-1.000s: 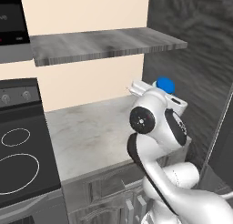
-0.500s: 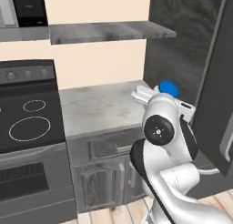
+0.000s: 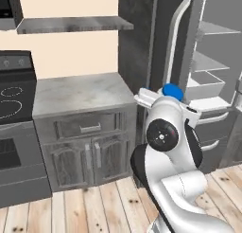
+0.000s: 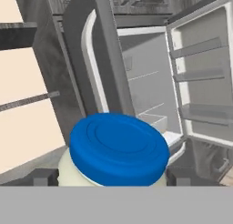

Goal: Place the mayonnaise and ketchup from the counter to the top shelf of the fridge. If the existing items in the fridge are on the top shelf, move them to other shelves.

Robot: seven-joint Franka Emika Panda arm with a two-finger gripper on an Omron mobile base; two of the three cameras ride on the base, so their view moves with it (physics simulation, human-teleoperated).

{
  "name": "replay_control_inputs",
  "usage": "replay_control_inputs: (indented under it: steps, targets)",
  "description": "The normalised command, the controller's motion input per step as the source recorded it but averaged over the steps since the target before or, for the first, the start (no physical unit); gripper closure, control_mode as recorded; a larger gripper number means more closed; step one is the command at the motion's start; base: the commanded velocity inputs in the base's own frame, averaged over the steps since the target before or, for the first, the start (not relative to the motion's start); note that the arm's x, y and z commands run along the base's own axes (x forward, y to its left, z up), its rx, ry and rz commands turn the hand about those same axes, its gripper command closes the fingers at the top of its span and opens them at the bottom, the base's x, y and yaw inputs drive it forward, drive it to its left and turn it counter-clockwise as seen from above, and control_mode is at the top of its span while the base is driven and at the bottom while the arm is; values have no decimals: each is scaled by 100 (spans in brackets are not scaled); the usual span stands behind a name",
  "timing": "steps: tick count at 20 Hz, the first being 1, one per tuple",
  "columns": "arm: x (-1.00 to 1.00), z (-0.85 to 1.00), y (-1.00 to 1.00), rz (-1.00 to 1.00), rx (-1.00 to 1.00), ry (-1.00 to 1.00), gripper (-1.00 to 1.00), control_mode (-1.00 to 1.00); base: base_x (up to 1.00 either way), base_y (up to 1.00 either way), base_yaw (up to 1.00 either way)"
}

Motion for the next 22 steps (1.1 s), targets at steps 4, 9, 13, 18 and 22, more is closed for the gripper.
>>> replay_control_inputs:
  steps: [4,9,13,18,22]
  targets:
    - [0,0,0,0,0,0,100,100,-19,-100,-8]
    - [0,0,0,0,0,0,100,100,38,-99,-5]
    - [0,0,0,0,0,0,100,100,95,-79,0]
    - [0,0,0,0,0,0,100,100,99,-61,0]
    - [0,0,0,0,0,0,100,100,100,-26,0]
